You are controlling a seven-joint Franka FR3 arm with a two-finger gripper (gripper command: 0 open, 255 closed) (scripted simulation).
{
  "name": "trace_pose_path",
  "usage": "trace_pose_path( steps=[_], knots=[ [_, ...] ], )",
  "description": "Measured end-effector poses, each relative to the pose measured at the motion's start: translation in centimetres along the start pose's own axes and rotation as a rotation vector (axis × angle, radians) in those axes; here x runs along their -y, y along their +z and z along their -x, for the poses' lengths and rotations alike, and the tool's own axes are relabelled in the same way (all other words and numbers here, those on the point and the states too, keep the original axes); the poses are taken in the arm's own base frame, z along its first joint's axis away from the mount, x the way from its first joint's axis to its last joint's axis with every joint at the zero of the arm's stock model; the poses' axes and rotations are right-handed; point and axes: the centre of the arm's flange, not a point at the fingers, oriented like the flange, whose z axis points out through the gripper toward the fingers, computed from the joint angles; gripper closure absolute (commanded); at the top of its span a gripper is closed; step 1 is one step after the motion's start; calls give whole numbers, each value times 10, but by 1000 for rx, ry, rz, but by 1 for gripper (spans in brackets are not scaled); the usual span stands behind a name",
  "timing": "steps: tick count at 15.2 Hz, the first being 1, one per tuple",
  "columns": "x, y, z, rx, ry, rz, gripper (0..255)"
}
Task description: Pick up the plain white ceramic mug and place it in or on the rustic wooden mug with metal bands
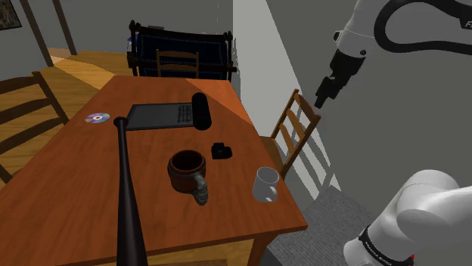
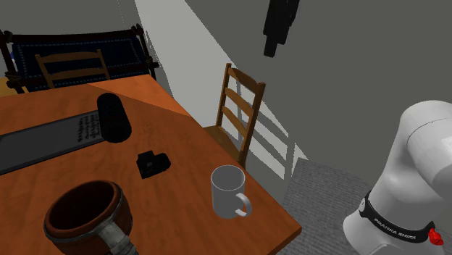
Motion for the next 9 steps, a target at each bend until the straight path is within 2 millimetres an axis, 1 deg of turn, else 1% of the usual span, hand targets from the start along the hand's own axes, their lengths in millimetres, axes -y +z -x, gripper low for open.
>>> trace_pose_path(
  steps=[1, 3, 4, 5, 7, 9],
  knots=[
    [0, 0, 0, 0, 0, 0, 0],
    [6, 13, -6, 10, -20, -10, 0],
    [12, 24, -6, 17, -34, -17, 0],
    [18, 35, -12, 25, -50, -24, 0],
    [30, 52, -17, 40, -82, -40, 0],
    [45, 74, -21, 57, -115, -55, 0]
  ],
)
